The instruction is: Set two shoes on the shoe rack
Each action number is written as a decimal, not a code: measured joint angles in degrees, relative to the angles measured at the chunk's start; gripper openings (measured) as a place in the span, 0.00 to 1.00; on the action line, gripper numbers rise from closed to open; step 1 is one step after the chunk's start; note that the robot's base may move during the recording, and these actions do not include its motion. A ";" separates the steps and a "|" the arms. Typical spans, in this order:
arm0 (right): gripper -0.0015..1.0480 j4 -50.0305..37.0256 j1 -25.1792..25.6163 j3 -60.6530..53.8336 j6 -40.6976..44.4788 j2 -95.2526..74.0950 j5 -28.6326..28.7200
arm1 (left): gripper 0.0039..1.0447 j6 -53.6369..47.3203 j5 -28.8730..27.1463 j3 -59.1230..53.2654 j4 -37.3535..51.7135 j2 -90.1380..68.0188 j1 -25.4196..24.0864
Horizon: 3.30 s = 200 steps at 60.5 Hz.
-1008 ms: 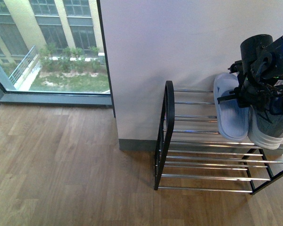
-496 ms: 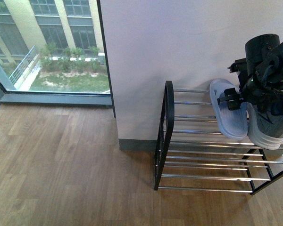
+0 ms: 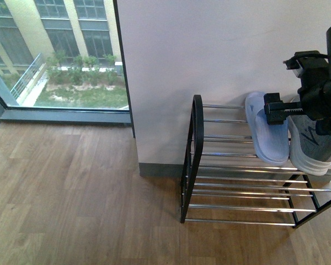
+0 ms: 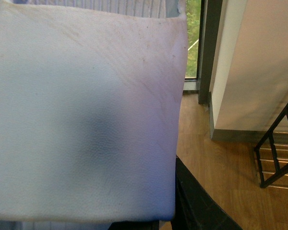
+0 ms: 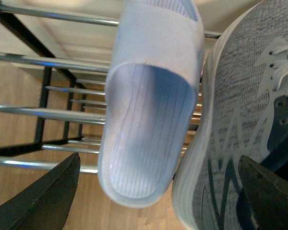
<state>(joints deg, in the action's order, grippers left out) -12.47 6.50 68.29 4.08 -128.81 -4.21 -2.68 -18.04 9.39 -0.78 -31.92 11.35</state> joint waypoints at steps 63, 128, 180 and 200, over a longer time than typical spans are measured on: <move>0.75 -37.66 16.22 -50.42 -7.08 54.80 24.85 | 0.02 0.00 0.00 0.00 0.00 0.02 0.00; 0.02 -20.46 -6.10 -67.21 -4.24 95.14 4.55 | 0.02 0.02 0.00 0.00 0.00 0.00 0.00; 0.02 -0.77 -6.29 -67.23 -4.26 115.71 4.35 | 0.02 0.00 0.00 0.00 0.00 0.00 0.00; 0.02 11.78 -6.29 -67.21 -4.26 127.05 4.20 | 0.02 0.00 -0.02 0.00 0.00 0.00 0.00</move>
<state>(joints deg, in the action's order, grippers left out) -0.69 0.21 1.08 -0.19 -1.76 -0.01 -2.68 -18.06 9.39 -0.78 -31.92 11.35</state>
